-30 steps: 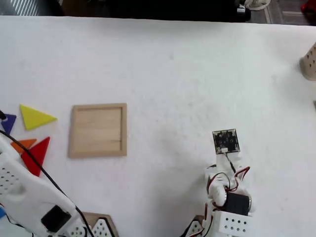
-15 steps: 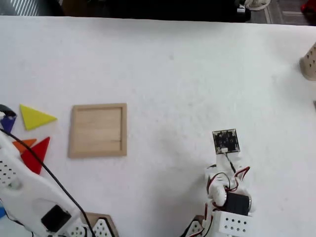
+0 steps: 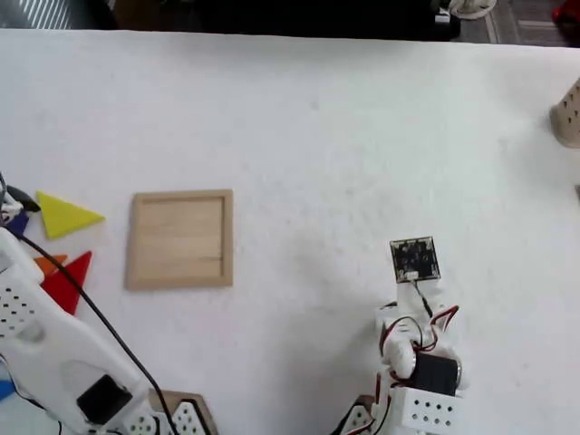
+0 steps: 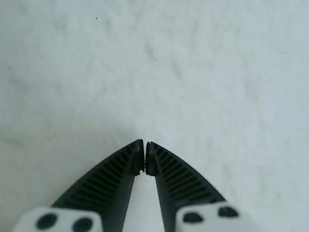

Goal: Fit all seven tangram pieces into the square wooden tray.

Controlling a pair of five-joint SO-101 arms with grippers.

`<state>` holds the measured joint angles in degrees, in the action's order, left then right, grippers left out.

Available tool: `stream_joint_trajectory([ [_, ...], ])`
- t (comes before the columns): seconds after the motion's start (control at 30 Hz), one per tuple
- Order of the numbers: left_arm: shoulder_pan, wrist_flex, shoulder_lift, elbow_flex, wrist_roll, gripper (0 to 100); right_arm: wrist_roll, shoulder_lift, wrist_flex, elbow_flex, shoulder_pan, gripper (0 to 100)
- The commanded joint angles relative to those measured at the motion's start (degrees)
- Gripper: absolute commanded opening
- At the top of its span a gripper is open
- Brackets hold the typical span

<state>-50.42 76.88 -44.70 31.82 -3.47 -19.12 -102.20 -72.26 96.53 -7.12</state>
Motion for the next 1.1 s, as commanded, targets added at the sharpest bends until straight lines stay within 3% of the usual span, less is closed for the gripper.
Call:
stream_joint_trajectory([
  [0.0, -0.4, -2.9, -0.48, 2.02, -0.53, 30, -0.7, -0.75, -0.31, 0.35, -0.4, 1.7],
  [0.4, -0.4, -2.99, -11.82, 12.4, 0.26, 30, -0.7, -0.75, -0.31, 0.35, -0.4, 1.7],
  [0.67, 0.22, 8.18, -14.2, 19.6, 13.27, 30, -0.7, -0.75, -0.31, 0.35, -0.4, 1.7],
  [0.83, 0.22, 12.48, -14.2, 22.51, 13.71, 30, -0.7, -0.75, -0.31, 0.35, -0.4, 1.7],
  [1.07, -0.66, 10.2, -14.2, 22.77, 13.8, 30, -0.7, -0.75, -0.31, 0.35, -0.4, 1.7],
])
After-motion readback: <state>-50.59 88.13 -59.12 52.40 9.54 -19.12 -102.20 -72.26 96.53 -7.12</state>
